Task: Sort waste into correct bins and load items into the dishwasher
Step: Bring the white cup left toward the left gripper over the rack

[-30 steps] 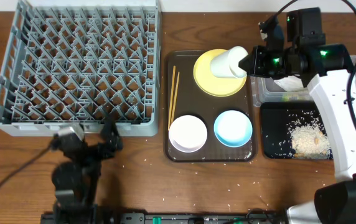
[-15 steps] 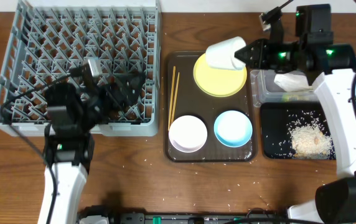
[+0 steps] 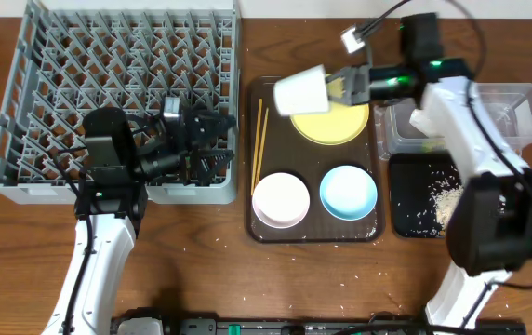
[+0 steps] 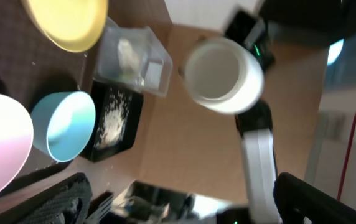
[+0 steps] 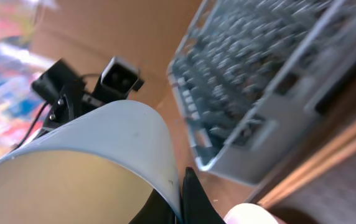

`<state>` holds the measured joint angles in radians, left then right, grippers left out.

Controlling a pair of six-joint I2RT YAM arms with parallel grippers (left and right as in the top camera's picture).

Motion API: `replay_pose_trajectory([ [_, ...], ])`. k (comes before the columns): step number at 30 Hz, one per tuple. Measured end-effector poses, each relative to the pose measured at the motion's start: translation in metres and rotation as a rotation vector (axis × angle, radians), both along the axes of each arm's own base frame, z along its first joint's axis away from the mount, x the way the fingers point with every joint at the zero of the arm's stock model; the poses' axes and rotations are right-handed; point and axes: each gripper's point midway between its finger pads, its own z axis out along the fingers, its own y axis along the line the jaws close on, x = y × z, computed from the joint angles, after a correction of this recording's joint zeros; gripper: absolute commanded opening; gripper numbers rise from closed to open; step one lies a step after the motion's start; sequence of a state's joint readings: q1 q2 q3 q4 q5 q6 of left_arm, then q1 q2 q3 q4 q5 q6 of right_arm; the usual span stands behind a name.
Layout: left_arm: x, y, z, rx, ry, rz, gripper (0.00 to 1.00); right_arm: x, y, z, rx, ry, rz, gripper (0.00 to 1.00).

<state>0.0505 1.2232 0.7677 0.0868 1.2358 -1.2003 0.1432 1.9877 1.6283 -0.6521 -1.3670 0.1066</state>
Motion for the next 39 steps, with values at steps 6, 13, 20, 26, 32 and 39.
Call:
replay_pose_trajectory([
  [6,-0.009,-0.004,0.005,0.015,-0.114,-0.077,0.81,-0.026,0.043,-0.005,0.067,-0.014,0.150,0.01],
  [13,-0.018,-0.008,0.009,0.000,-0.153,-0.134,1.00,-0.058,0.088,0.000,0.095,-0.074,0.280,0.01],
  [20,-0.023,-0.010,0.012,-0.018,-0.156,-0.166,1.00,-0.068,0.103,0.002,0.103,-0.102,0.319,0.01],
  [26,-0.025,-0.010,0.012,-0.024,-0.157,-0.176,0.99,-0.078,0.113,0.001,0.099,-0.094,0.345,0.01],
  [32,-0.025,-0.010,0.012,-0.023,-0.156,-0.175,0.96,-0.084,0.121,-0.006,0.050,-0.043,0.340,0.01],
  [39,-0.020,-0.008,0.009,-0.006,-0.146,-0.144,0.77,-0.087,0.123,-0.010,0.019,0.023,0.332,0.01],
])
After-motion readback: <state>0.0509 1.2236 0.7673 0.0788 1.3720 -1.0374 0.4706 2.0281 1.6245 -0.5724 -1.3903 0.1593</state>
